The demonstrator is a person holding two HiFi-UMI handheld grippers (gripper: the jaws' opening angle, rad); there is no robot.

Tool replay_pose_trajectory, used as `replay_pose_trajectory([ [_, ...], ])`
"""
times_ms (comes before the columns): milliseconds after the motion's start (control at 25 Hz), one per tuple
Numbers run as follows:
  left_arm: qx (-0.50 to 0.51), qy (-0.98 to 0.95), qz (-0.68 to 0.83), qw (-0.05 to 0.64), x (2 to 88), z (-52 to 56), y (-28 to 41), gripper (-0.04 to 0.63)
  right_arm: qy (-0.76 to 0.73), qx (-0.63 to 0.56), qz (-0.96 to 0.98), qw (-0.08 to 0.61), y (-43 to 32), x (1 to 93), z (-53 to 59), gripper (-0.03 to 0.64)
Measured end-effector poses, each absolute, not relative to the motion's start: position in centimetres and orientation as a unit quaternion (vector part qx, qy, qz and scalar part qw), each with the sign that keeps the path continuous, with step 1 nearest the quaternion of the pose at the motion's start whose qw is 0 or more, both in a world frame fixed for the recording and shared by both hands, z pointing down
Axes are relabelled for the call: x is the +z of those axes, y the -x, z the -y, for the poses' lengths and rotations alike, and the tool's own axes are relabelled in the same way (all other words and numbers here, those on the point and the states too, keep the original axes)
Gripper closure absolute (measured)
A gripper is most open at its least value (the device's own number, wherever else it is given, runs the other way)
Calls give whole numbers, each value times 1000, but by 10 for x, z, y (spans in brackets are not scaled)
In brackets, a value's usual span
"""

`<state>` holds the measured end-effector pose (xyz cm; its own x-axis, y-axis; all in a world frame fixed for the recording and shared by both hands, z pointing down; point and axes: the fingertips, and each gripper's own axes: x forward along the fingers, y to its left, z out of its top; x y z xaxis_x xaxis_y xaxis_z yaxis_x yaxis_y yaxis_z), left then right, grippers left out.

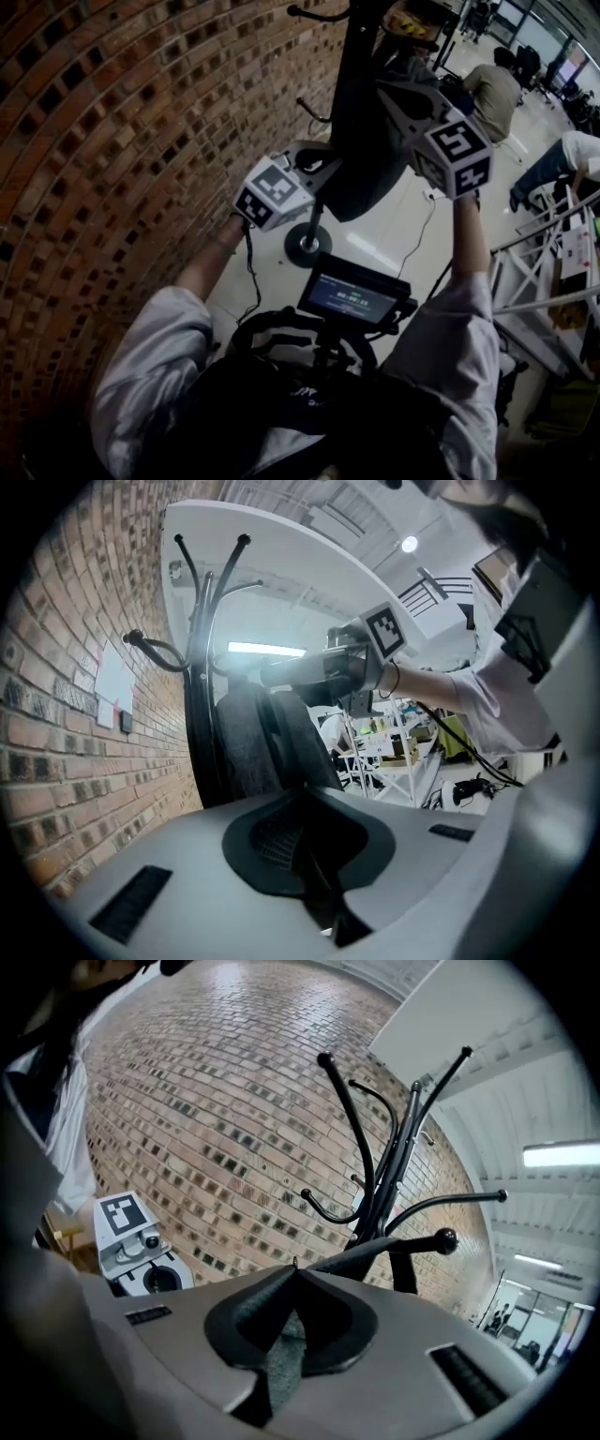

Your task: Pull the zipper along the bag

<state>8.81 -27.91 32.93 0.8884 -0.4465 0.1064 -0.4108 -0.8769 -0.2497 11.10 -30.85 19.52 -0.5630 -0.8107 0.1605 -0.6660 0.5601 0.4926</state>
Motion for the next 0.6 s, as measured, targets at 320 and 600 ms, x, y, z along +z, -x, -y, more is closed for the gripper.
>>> replay_pose_trajectory([
  [320, -87, 965, -218, 114, 318, 284, -85, 581, -427, -173, 874, 158, -113, 196, 313, 620],
  [600, -90, 968, -209, 111, 303, 284, -90, 583, -423, -165, 878, 150, -117, 195, 312, 620],
])
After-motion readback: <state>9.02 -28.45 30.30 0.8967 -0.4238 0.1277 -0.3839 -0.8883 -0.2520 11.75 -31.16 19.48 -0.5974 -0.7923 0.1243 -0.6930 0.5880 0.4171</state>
